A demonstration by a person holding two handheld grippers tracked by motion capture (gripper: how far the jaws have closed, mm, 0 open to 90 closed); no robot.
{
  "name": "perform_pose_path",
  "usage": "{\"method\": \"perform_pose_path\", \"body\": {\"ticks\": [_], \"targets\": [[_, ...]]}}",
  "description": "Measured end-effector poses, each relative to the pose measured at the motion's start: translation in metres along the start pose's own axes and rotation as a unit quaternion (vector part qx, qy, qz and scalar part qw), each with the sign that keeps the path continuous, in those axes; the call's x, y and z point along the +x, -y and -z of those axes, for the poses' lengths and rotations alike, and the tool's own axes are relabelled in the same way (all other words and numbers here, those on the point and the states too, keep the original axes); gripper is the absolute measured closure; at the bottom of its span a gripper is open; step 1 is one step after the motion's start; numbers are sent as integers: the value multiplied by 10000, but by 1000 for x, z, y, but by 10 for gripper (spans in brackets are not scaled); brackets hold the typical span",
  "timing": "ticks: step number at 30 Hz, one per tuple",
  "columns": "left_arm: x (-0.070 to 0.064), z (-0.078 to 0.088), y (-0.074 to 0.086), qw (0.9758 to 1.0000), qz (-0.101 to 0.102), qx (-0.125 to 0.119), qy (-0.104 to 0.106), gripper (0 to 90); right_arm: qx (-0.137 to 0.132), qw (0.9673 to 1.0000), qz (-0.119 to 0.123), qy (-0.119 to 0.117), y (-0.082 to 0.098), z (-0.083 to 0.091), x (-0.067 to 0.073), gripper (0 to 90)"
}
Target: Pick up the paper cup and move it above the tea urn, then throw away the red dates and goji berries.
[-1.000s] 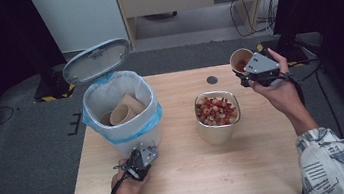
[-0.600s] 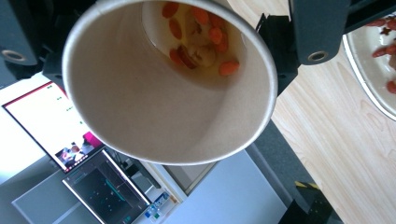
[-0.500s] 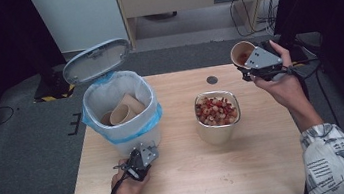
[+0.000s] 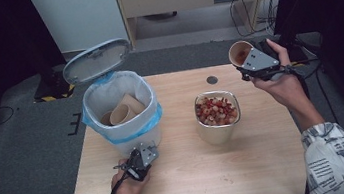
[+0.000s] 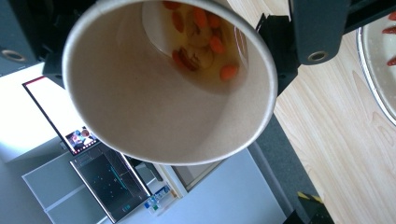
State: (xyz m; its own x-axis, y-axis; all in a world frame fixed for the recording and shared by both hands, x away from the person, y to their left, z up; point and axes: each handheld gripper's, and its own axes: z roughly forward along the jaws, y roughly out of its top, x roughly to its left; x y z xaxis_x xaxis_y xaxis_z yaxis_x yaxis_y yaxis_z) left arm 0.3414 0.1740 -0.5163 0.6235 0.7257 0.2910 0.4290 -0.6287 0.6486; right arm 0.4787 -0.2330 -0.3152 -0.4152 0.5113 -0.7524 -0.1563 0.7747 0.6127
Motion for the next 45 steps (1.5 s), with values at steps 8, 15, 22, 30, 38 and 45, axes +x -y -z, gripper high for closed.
{"method": "perform_pose_path", "body": {"ticks": [8,15,22,30,38,45], "targets": [[0,0,0,10000,10,-6,7,899,1,9999,135,-80,-5,-4,4,284],[0,0,0,10000,11,-5,10,899,-16,9997,205,-91,-11,-5,6,283],[0,0,0,10000,15,-2,5,899,-28,9995,289,-101,-13,-5,7,283],[0,0,0,10000,18,-8,12,899,28,9989,471,-62,-14,-4,10,282],[0,0,0,10000,15,-5,8,899,116,9950,993,-47,-17,-4,19,283],[0,0,0,10000,18,-8,13,899,140,9917,1276,-44,-19,-4,25,283]]}}
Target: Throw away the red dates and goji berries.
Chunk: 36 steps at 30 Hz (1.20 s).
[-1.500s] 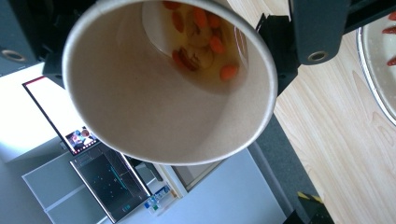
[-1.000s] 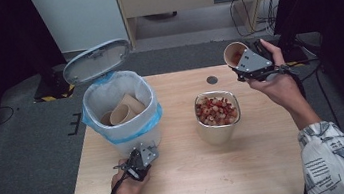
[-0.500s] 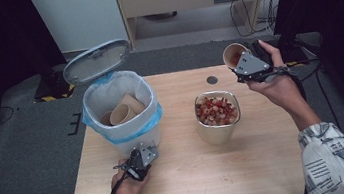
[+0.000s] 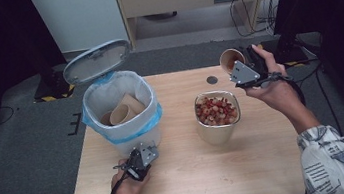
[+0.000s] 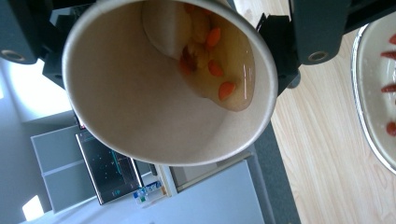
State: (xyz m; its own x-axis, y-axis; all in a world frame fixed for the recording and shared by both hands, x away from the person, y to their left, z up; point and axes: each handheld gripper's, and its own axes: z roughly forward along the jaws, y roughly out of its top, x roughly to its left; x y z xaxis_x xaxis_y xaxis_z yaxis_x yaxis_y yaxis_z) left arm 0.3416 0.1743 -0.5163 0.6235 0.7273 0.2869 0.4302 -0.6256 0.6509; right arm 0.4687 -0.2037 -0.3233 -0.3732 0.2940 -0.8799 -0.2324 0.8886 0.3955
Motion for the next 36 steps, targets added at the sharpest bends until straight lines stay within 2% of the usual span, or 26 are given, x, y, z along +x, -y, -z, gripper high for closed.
{"method": "perform_pose_path", "body": {"ticks": [7,18,20,27,36], "targets": [[0,0,0,10000,0,0,-4,899,83,9994,344,-18,-2,2,7,283],[0,0,0,10000,4,0,-3,899,135,9984,557,18,-4,3,8,283],[0,0,0,10000,2,0,-1,899,113,9986,511,18,-4,4,8,283],[0,0,0,10000,2,1,-4,899,190,9972,723,38,-4,5,8,283],[0,0,0,10000,-2,5,-5,899,229,9960,859,85,-6,9,8,283]]}}
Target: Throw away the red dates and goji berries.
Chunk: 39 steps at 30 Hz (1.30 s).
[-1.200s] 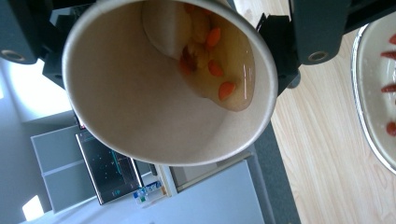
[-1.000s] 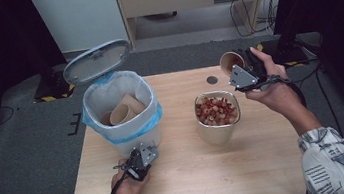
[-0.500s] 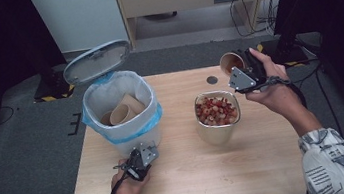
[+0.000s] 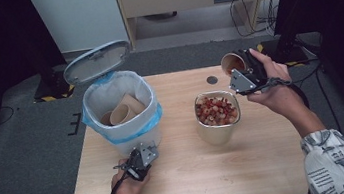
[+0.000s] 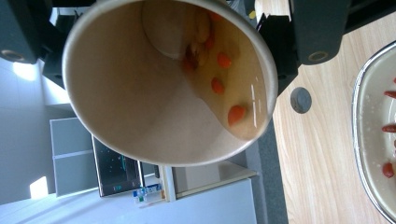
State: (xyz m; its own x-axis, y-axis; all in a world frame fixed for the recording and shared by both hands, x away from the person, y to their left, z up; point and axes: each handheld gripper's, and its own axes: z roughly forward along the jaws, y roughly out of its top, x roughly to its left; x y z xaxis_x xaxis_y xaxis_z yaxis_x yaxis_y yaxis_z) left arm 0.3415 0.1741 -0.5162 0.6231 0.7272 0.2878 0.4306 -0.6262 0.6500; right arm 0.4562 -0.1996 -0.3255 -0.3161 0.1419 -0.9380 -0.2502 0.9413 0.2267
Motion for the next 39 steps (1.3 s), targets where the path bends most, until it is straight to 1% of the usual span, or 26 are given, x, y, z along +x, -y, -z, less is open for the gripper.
{"method": "perform_pose_path", "body": {"ticks": [4,9,16,19,23,26,36,39], "targets": [[0,0,0,10000,2,-2,-3,899,-7,10000,33,32,-2,2,-1,283],[0,0,0,10000,1,3,-1,899,-4,9998,200,61,-5,3,-1,283],[0,0,0,10000,-6,5,-4,899,9,9996,294,57,-7,2,0,283],[0,0,0,10000,-5,6,-5,899,11,9995,317,98,-8,3,-1,283],[0,0,0,10000,3,0,-5,899,28,9990,419,136,-10,4,-3,283],[0,0,0,10000,0,2,-6,899,64,9986,505,128,-10,2,-1,283],[0,0,0,10000,8,-4,-2,899,80,9982,590,112,-12,-1,2,283],[0,0,0,10000,7,-5,-4,899,89,9974,703,147,-14,-1,2,283]]}}
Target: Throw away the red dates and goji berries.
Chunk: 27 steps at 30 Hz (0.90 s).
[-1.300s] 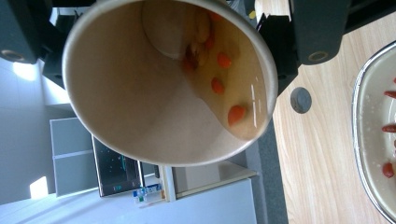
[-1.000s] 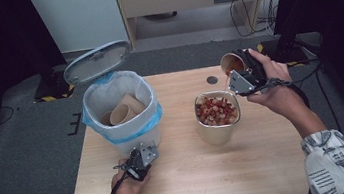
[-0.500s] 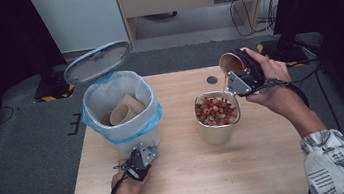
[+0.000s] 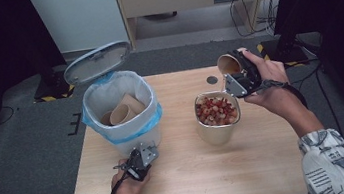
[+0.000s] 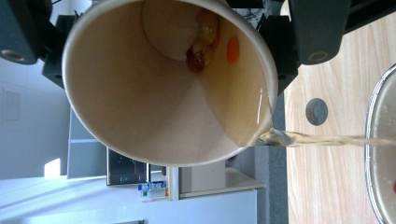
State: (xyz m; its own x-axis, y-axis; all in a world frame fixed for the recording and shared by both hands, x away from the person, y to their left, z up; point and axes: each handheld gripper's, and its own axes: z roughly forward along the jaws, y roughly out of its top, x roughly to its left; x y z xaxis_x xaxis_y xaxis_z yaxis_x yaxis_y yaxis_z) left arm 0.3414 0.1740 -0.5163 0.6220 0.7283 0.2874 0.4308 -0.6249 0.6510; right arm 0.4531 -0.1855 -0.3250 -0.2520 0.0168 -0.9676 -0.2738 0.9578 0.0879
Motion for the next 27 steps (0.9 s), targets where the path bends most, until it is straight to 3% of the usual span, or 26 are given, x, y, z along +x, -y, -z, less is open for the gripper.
{"method": "perform_pose_path", "body": {"ticks": [3,11,17,24,27], "targets": [[0,0,0,10000,5,-4,2,899,9,10000,71,21,-2,0,0,283],[0,0,0,10000,4,7,1,899,95,9981,604,106,-8,1,4,283],[0,0,0,10000,1,6,-1,899,105,9975,685,143,-10,2,2,285],[0,0,0,10000,0,9,-3,899,87,9950,984,148,-17,3,1,287],[0,0,0,10000,4,-1,1,899,137,9955,923,173,-14,3,-1,288]]}}
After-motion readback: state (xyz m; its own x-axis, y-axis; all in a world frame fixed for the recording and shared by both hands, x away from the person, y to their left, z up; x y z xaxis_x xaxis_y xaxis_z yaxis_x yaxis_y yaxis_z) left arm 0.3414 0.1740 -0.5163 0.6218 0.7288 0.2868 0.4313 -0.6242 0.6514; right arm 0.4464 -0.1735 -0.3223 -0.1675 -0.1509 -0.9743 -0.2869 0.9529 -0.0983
